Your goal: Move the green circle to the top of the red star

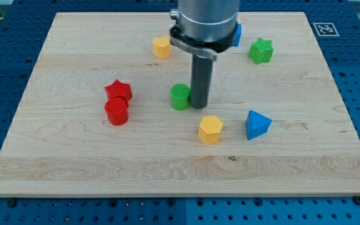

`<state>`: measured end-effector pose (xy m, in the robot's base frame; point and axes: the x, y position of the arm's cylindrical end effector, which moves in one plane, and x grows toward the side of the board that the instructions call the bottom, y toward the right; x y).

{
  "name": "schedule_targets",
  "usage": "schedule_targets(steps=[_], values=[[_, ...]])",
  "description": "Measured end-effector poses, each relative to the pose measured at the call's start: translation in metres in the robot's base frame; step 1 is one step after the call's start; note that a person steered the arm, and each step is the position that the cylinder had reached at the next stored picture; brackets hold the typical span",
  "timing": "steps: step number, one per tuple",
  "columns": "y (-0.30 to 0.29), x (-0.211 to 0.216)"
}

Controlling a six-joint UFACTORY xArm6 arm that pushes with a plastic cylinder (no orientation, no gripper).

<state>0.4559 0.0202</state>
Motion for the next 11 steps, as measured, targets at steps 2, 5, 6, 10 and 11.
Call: schedule_targets(steps=[2,5,6,10,11], values=[[-0.006,-0.008],[-0.006,0.035],[-0.018,0.016],[0.002,0.018],[-0.028,-0.006]])
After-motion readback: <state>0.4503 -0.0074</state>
